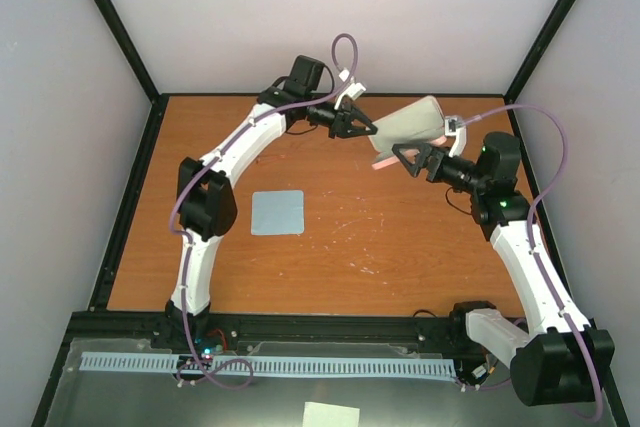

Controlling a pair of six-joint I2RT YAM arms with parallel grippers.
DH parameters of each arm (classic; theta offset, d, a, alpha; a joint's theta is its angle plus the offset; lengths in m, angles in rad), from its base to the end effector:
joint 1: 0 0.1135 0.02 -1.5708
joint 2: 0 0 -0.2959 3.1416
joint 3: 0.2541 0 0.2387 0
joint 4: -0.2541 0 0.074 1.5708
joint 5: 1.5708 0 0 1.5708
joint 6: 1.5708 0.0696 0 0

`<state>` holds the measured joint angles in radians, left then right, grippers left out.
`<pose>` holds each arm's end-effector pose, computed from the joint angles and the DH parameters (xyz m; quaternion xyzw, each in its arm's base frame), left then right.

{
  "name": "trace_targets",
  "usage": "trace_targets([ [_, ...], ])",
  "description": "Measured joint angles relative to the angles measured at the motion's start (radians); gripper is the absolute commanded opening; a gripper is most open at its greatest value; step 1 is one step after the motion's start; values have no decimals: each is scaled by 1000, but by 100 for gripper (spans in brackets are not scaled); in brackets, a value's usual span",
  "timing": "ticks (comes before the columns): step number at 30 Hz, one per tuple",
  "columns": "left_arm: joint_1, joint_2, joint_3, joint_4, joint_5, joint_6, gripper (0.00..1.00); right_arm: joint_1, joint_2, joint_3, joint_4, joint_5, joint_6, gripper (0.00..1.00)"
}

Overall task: Organize the sunglasses
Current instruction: Place the sunglasses case at the center of the board.

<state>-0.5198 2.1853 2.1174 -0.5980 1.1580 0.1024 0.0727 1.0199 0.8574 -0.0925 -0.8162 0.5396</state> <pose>0.4069 -0.3063 0.3365 0.4582 0.6434 -0.5573 0.2560 0.2163 0.0666 0.3568 -0.0681 0.7627 0.4686 0.4405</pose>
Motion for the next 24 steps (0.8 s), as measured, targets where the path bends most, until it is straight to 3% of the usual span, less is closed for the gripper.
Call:
trace_targets([
  [9,51,-21,3,-83,-208,143,0,-6,-39,-8,-174,113,-63,100],
  [13,63,-45,-11,-100,-342,248,0,-22,-90,-8,-313,293,-87,100],
  [18,47,-80,-98,-98,-537,406,0,-45,-178,-15,-425,504,-86,100],
  [24,2,-72,-208,-93,-735,547,0,-46,-159,-15,-447,573,-84,100],
])
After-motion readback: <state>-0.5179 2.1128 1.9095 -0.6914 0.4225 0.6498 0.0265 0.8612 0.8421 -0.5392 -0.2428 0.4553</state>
